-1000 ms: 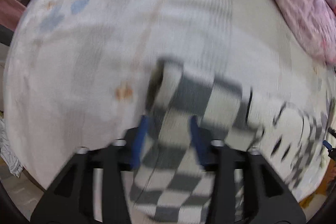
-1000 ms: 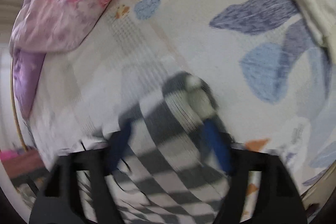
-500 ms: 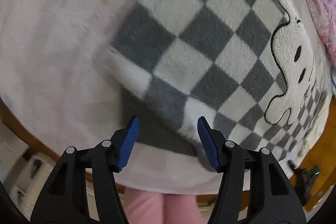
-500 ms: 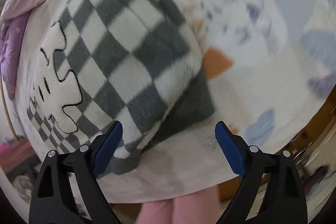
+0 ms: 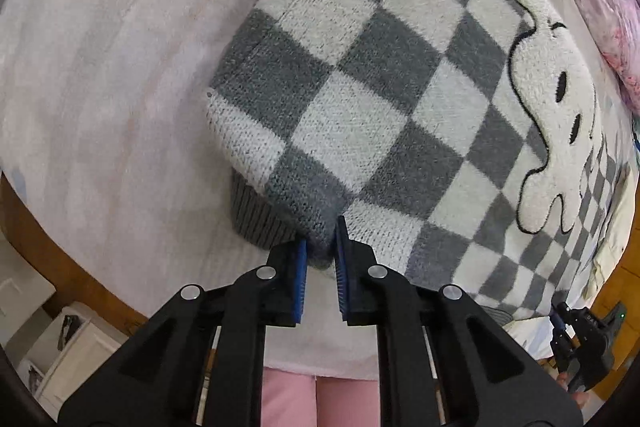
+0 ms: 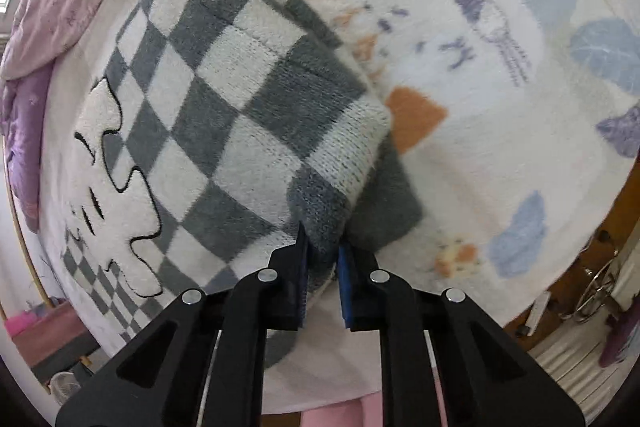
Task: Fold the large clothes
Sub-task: 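Fold the grasped edge over with both grippers and press it down, then open both grippers and pull them back from the folded cardigan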
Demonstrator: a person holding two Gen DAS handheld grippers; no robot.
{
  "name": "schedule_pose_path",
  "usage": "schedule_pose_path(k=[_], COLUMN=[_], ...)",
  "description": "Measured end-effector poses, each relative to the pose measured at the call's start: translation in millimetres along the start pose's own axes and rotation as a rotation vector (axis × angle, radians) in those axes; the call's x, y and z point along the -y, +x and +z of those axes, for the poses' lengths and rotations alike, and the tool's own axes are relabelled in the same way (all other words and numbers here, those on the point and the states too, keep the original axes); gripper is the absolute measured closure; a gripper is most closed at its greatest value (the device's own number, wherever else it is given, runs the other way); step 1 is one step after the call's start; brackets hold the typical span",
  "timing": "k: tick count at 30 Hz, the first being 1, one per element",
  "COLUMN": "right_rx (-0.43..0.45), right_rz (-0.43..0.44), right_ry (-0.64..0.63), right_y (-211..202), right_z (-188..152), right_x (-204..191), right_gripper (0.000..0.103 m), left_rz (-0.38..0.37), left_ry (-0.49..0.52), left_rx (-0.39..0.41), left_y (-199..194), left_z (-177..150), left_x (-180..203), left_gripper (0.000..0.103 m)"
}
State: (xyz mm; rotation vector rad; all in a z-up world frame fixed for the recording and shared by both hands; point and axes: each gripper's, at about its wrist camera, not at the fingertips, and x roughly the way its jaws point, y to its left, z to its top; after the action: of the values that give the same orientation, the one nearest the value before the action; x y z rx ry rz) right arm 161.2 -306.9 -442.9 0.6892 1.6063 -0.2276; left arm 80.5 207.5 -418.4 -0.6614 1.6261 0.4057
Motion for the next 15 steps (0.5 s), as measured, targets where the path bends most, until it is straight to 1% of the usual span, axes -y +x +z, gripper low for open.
schedule_pose_path(k=[3, 5, 6, 7, 8, 9, 10, 12, 13, 15], right_rx=[-0.023, -0.043, -0.054, -0.065, -0.075, -0.076, -0.062, -0.006, 0.047, 0.146], right_rz=[-0.056, -0.088, -0.1, -0.114, -0.138, -0.162, -0.19, -0.191, -0.216, -0.311], right_ry=[0.002, -0.008, -0.017, -0.031, -0.053, -0.069, -0.098, -0.147, -0.187, -0.254], right_y=[12, 29, 34, 35, 30, 24, 10, -13, -29, -47], right_z=[3, 3, 4, 5, 6, 7, 7, 7, 7, 9], right_x=[6, 6, 3, -2, -8, -12, -17, -25, -31, -42], right_gripper=[0.091, 0.09, 0.083, 0.07, 0.062, 0.044, 0.039, 0.039, 0.034, 0.026], left_rz=[0.026, 0.069, 0.095, 0.125, 0.137, 0.147, 0.178, 0.246, 0.251, 0.271], left_ry=[-0.006, 0.027, 0.052, 0.078, 0.099, 0.123, 0.159, 0.235, 0.253, 0.288], left_rx=[-0.005, -0.009, -0.016, -0.022, -0.021, -0.012, 0.006, 0.036, 0.047, 0.076], left_y=[12, 24, 28, 27, 20, 11, -1, -22, -27, -36], left_z=[-2, -2, -2, -2, -1, -1, -2, -7, -9, -10], left_x=[-2, 1, 4, 8, 10, 13, 15, 18, 19, 18], left_gripper=[0.091, 0.09, 0.086, 0.08, 0.076, 0.069, 0.067, 0.067, 0.067, 0.067])
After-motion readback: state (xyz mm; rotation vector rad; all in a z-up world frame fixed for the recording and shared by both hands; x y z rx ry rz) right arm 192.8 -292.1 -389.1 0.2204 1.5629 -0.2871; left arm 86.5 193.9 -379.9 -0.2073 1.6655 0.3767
